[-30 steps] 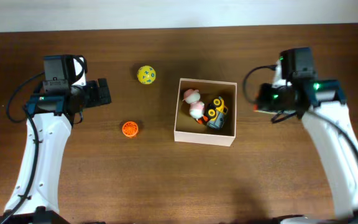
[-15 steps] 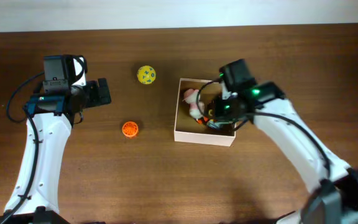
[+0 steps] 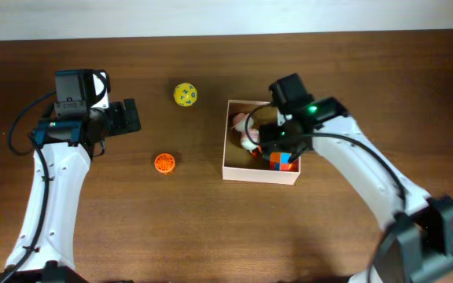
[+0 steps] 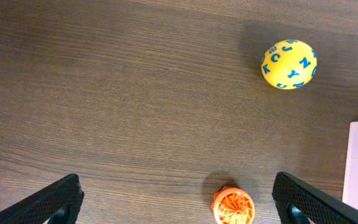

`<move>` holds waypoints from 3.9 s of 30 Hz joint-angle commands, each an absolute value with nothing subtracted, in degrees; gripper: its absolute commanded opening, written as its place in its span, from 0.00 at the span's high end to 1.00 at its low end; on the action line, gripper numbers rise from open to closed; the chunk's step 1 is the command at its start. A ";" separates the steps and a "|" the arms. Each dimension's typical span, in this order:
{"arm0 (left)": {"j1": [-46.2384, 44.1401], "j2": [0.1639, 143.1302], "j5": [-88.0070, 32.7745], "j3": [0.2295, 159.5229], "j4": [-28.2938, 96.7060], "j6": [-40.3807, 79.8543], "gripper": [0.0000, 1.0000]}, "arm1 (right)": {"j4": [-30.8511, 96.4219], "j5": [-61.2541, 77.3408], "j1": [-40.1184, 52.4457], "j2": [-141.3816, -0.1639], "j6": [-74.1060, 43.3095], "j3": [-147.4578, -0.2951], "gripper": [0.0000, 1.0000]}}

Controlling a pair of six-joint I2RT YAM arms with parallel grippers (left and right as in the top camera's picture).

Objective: Pack container
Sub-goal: 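Carry the cube with the right gripper into the box and release, then move the left gripper to the yellow lettered ball and grasp it, then carry the ball with the left gripper into the box and release, then move the left gripper to the orange wheel toy and grasp it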

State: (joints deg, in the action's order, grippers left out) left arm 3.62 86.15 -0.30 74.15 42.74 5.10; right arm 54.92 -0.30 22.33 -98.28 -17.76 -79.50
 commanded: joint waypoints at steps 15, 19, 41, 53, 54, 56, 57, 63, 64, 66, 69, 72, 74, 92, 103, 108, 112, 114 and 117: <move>3.44 87.72 -16.32 78.28 36.86 4.86 0.11 | 70.22 6.37 -9.56 -81.56 -16.75 -91.26 0.01; 1.74 96.84 -13.76 93.78 46.52 3.27 0.16 | 71.18 6.50 -13.82 -83.02 -16.95 -91.26 0.01; -12.34 138.91 -1.26 127.72 56.60 -3.55 0.15 | 71.16 6.48 -15.07 -84.23 -16.95 -91.26 0.01; -12.86 142.32 -0.80 127.63 58.00 -3.27 0.56 | 71.16 6.48 -15.07 -84.23 -16.95 -91.26 0.01; -12.86 142.23 -0.78 127.72 58.19 -3.29 0.64 | 71.16 6.48 -15.07 -84.23 -16.95 -91.26 0.01; -12.86 142.04 -0.80 128.55 59.53 -3.29 0.74 | 71.16 6.48 -15.07 -84.23 -16.95 -91.26 0.01; -12.86 141.95 -0.80 129.36 60.62 -3.29 0.78 | 71.16 6.48 -15.07 -84.23 -16.95 -91.26 0.01; -12.99 140.31 -0.64 140.53 71.50 -3.22 0.87 | 71.16 6.48 -15.07 -84.23 -16.95 -91.26 0.01; -13.13 139.83 -0.64 142.76 73.58 -3.03 0.87 | 71.16 6.48 -15.07 -84.23 -16.95 -91.26 0.01; -13.85 138.67 -1.39 147.70 78.52 -2.83 0.87 | 71.16 6.48 -15.07 -84.23 -16.95 -91.26 0.01; -16.05 137.10 -4.93 153.12 84.40 -1.45 0.87 | 71.16 6.48 -15.07 -84.23 -16.95 -91.26 0.01; -19.22 136.14 -7.55 154.34 87.29 0.47 0.87 | 71.16 6.48 -15.07 -84.23 -16.95 -91.26 0.01; -21.76 136.14 -8.16 154.32 89.52 1.78 0.87 | 71.16 6.48 -15.07 -84.23 -16.95 -91.26 0.01; -37.41 136.16 -1.61 142.30 93.45 5.78 0.76 | 71.16 6.48 -15.07 -84.23 -16.95 -91.26 0.01; -34.33 130.04 1.58 139.94 96.71 4.89 0.13 | 71.16 6.48 -15.07 -84.23 -16.95 -91.26 0.01; -29.47 120.57 1.98 139.94 96.71 4.36 0.01 | 71.16 6.48 -15.07 -84.23 -16.95 -91.26 0.01; -24.47 114.45 1.98 139.87 96.71 4.25 0.01 | 71.16 6.48 -15.07 -84.23 -16.95 -91.26 0.01; -21.85 112.25 1.93 139.48 96.71 4.27 0.01 | 71.16 6.48 -15.07 -84.23 -16.95 -91.26 0.01; -17.34 109.75 1.26 136.62 96.71 4.29 0.01 | 71.16 6.48 -15.07 -84.23 -16.95 -91.26 0.01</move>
